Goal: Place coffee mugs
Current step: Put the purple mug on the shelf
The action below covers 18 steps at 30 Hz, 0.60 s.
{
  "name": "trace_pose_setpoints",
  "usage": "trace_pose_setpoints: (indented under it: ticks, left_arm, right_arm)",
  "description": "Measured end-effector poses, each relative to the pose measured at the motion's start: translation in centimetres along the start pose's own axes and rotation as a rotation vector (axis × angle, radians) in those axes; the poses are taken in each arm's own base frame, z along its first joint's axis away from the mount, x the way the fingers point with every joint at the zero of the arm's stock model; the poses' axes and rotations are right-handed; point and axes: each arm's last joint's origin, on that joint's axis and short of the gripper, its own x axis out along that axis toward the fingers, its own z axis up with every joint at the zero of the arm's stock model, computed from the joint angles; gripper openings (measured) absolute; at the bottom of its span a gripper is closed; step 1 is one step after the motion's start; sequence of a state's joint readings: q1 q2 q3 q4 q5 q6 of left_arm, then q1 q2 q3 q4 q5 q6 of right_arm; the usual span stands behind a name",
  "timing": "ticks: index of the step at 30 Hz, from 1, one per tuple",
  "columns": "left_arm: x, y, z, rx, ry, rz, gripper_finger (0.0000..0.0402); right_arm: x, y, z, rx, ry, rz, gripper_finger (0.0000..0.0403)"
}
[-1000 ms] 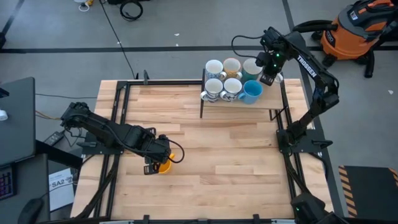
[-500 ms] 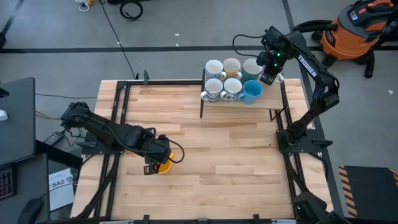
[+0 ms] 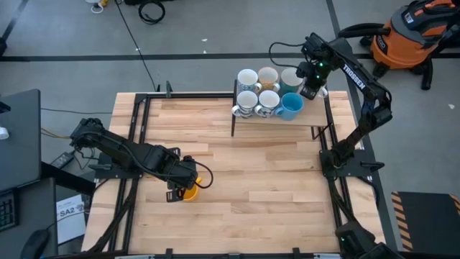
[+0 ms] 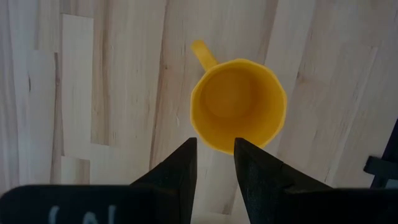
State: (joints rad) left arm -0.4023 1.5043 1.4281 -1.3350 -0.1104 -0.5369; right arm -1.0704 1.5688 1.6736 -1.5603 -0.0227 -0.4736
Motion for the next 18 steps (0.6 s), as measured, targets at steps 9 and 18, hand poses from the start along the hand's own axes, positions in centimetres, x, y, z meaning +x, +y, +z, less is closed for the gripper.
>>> trace_pose_setpoints:
  ticks: [9,18]
  left_arm:
    - [0.0,0.0,0.0,0.0,0.0,0.0,0.0114]
    - [0.0,0.0,0.0,0.0,0.0,0.0,0.0114]
  right_arm:
    - [1.4,0.1,-0.3,0.001,0.035,0.013,0.0042]
    - [1.4,0.1,-0.4,0.01,0.035,0.015,0.007]
